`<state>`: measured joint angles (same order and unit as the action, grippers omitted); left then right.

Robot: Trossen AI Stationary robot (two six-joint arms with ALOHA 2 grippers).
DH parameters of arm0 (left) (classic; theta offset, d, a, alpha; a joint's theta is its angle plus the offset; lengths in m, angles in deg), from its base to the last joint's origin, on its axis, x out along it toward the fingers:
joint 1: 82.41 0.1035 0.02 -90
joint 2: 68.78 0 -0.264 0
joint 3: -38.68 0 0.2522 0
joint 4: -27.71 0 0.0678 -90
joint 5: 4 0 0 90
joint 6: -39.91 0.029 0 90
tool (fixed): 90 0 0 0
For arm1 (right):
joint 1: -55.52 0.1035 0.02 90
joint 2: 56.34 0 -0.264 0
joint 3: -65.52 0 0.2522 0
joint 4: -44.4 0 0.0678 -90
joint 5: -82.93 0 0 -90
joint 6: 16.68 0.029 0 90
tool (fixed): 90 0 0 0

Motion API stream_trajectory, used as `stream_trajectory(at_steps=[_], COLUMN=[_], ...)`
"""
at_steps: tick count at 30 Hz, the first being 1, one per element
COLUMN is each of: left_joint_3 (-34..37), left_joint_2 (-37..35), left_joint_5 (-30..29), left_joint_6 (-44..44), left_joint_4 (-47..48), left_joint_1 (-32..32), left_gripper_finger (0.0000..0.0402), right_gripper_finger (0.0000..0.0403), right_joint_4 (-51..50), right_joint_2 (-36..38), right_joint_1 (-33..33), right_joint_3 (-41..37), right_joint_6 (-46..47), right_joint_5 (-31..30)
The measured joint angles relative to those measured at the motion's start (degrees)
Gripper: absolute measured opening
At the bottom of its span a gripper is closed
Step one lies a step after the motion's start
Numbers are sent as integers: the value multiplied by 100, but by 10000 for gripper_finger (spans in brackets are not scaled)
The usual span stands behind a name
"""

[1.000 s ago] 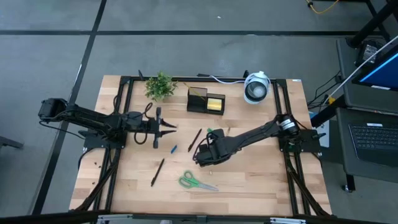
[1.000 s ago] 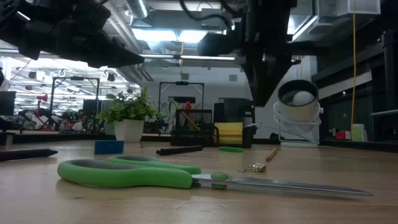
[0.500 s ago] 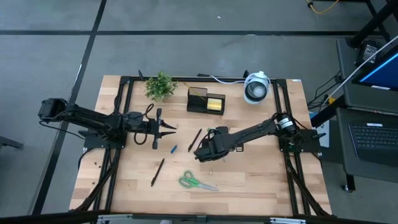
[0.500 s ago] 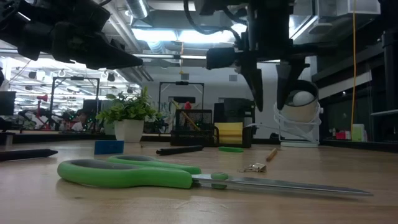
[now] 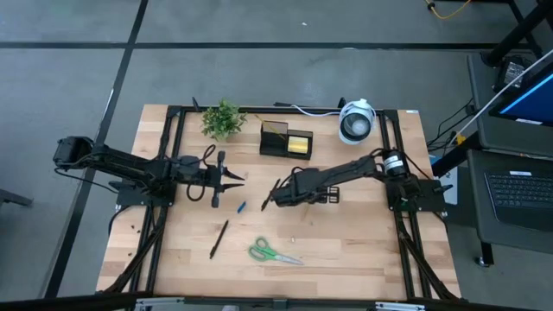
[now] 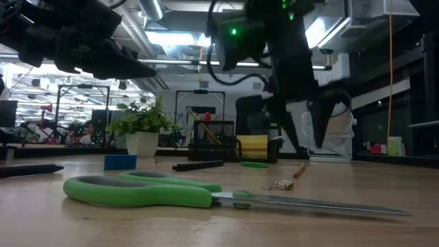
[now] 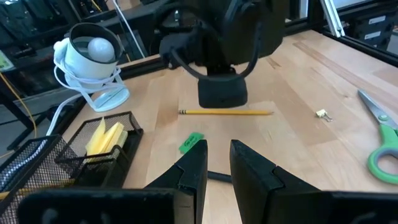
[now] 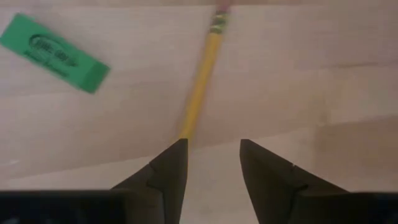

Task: Pick and place office supplies into organizer
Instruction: Put the yellow pencil into the black organizer

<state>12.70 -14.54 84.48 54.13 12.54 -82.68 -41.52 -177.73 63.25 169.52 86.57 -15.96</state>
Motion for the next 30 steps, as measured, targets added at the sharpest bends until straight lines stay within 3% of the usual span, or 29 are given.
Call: stream_trajectory(at_steps=[17,26,30], left_joint_3=[-1,-1,-1], left_joint_2=[0,0,0], left_joint_5=[2,2,2], left_joint_6=[-45,-42,-46], left_joint_4=[496,519,527], left_joint_1=[0,0,0], left_gripper_finger=[63,63,63], right_gripper_finger=[138,138,138], right_joint_4=[593,572,439], right_joint_2=[32,225,464], right_joint_1=[-483,-494,-494], right_joint_3=[-438,-442,-442], right_joint_6=[-667,-891,-895], right_joint_5=[408,405,131])
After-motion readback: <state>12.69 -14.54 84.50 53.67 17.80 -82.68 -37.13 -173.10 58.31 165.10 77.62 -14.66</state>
